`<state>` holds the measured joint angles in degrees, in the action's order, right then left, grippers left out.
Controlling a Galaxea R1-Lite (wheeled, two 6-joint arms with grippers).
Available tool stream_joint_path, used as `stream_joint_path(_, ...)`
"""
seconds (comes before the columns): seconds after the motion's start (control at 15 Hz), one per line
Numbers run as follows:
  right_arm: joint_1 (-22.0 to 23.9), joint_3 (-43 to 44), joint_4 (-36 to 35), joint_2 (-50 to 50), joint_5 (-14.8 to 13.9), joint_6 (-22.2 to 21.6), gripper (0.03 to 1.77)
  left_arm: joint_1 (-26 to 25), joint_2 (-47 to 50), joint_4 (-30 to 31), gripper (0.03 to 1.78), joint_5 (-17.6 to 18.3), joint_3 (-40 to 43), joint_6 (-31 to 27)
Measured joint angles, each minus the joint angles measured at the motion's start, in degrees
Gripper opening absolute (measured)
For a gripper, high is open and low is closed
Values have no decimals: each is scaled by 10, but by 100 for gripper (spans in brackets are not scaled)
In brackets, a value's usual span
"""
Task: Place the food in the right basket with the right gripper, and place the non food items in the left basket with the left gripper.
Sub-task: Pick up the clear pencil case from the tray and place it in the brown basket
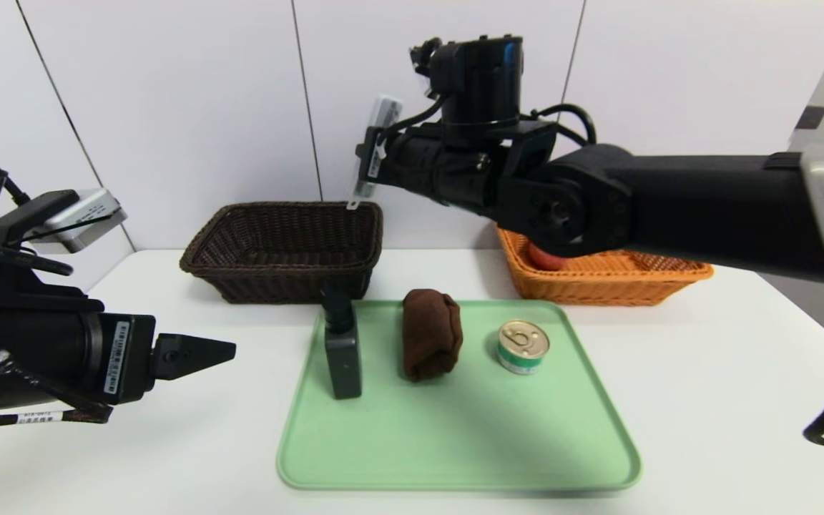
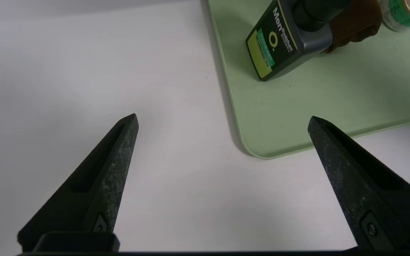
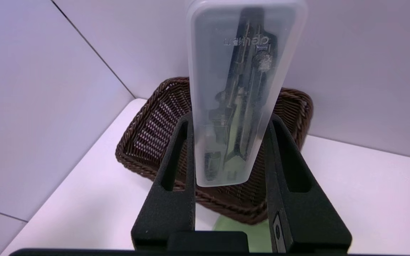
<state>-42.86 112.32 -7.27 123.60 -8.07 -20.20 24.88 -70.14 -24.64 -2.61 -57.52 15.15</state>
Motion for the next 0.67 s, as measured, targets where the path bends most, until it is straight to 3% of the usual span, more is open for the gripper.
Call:
stream_joint_path(0.33,7,0,-100,86,41,29,54,0,-32,15,169,-2,2,0)
stream_joint_path(0.67,6,0,-141,144,69,36,54,0,-48,24,169,-3,4,0)
